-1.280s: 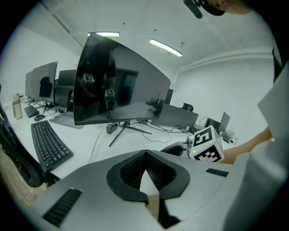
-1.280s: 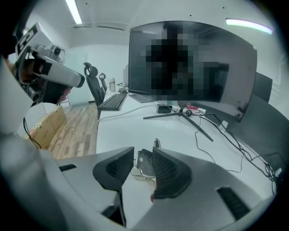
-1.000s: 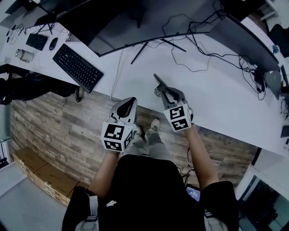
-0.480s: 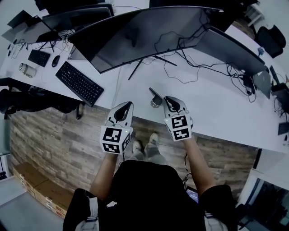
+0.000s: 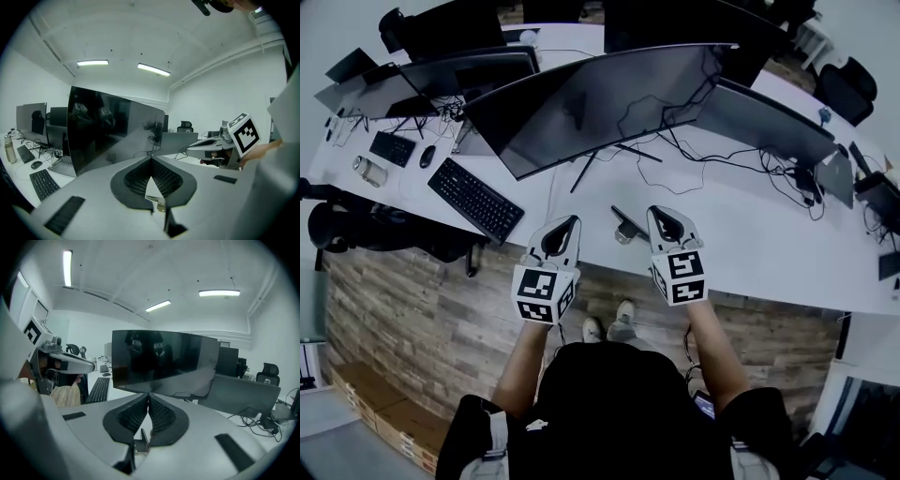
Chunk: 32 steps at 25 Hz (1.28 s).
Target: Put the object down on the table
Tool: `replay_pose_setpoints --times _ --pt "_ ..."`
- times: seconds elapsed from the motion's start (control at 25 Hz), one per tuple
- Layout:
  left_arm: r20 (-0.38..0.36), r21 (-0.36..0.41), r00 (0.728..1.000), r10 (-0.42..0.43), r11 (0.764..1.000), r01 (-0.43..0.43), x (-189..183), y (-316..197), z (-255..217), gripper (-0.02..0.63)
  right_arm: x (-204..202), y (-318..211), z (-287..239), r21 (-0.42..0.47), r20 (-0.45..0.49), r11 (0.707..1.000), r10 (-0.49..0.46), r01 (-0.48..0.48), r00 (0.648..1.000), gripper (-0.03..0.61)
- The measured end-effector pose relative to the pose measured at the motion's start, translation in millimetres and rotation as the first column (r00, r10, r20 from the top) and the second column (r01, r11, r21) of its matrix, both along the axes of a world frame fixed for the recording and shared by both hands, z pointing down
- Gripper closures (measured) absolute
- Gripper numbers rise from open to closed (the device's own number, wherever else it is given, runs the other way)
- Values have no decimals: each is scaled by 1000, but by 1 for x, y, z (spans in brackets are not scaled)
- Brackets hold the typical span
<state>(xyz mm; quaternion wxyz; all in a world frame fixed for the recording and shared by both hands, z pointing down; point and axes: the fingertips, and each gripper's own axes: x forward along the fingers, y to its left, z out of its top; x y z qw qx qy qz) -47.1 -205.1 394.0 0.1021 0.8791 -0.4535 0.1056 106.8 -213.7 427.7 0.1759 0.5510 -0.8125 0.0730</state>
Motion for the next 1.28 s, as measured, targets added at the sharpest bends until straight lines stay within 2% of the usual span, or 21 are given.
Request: replay_pose_setpoints --times 0.48,0.92,1.28 --pt "-24 126 999 31 992 -28 7 0 -65 601 6 10 -86 154 68 988 25 -36 997 554" --pt "-34 213 999 18 977 -10 -4 -1 -108 601 7 18 -132 243 96 969 32 -55 995 554" --pt "-46 224 999 22 975 -11 -7 0 -115 601 2 18 -141 268 82 961 41 -62 996 554"
